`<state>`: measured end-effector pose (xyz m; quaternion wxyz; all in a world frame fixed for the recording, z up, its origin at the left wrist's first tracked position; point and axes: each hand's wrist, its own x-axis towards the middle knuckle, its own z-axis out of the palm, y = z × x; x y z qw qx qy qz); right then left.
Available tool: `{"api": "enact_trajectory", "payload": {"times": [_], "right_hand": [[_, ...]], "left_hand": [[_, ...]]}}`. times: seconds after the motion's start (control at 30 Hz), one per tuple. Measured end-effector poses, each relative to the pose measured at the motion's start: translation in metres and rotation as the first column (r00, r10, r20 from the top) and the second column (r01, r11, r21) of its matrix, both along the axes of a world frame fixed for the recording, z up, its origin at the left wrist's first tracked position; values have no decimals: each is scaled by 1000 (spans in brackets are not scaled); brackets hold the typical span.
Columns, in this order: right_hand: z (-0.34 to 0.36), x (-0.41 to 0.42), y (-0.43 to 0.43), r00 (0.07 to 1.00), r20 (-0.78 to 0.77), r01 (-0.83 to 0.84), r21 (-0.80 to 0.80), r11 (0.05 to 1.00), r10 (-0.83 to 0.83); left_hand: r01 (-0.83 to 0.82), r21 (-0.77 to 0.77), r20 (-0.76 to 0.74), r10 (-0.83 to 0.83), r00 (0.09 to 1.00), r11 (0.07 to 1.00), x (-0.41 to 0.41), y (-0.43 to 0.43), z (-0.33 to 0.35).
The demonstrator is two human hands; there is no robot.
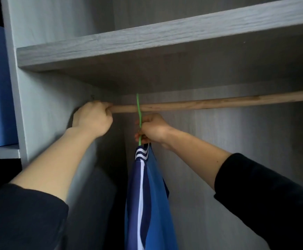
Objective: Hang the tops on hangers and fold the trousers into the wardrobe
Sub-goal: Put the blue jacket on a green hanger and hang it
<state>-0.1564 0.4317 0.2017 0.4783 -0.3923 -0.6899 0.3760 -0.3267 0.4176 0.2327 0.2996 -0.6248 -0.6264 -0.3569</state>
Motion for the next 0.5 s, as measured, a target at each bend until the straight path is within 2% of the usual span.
{"api": "enact_trajectory", "payload": {"times": [0.23, 0.37, 0.5], "right_hand": [[-14, -34, 17, 995, -20, -97, -45, 994, 96], [-17, -56, 26, 993, -1, -119, -19, 993, 119], [-17, -72, 32, 989, 44, -144, 20, 989, 143]], "left_hand": [[63, -84, 44, -60, 997, 994, -14, 1, 14], [84, -102, 108, -73, 991, 991, -14, 3, 20], [73, -183, 94, -56, 994, 980, -13, 2, 25]]}}
